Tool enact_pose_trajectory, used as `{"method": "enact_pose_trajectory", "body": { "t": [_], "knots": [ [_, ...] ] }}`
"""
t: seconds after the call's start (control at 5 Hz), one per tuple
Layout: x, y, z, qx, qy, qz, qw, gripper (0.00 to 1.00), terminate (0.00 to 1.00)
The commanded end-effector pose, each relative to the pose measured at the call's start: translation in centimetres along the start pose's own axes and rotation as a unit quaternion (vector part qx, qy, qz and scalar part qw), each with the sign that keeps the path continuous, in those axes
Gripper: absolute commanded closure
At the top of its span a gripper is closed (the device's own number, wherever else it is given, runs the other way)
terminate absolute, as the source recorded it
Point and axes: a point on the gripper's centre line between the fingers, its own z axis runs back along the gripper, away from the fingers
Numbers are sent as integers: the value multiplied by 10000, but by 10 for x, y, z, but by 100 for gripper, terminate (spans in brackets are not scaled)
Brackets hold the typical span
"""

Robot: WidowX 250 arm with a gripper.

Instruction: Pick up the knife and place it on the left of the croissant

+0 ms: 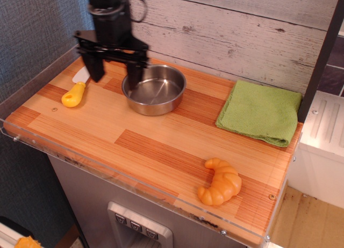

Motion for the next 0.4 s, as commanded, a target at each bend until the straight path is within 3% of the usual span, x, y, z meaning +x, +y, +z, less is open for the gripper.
{"method": "enact_pose_trajectory", "body": {
  "t": [0.0,0.2],
  "knots": [
    [19,56,3,245,-152,-84,9996,0,0],
    [19,59,-7,340,-226,-186,9990,0,0]
  ]
}}
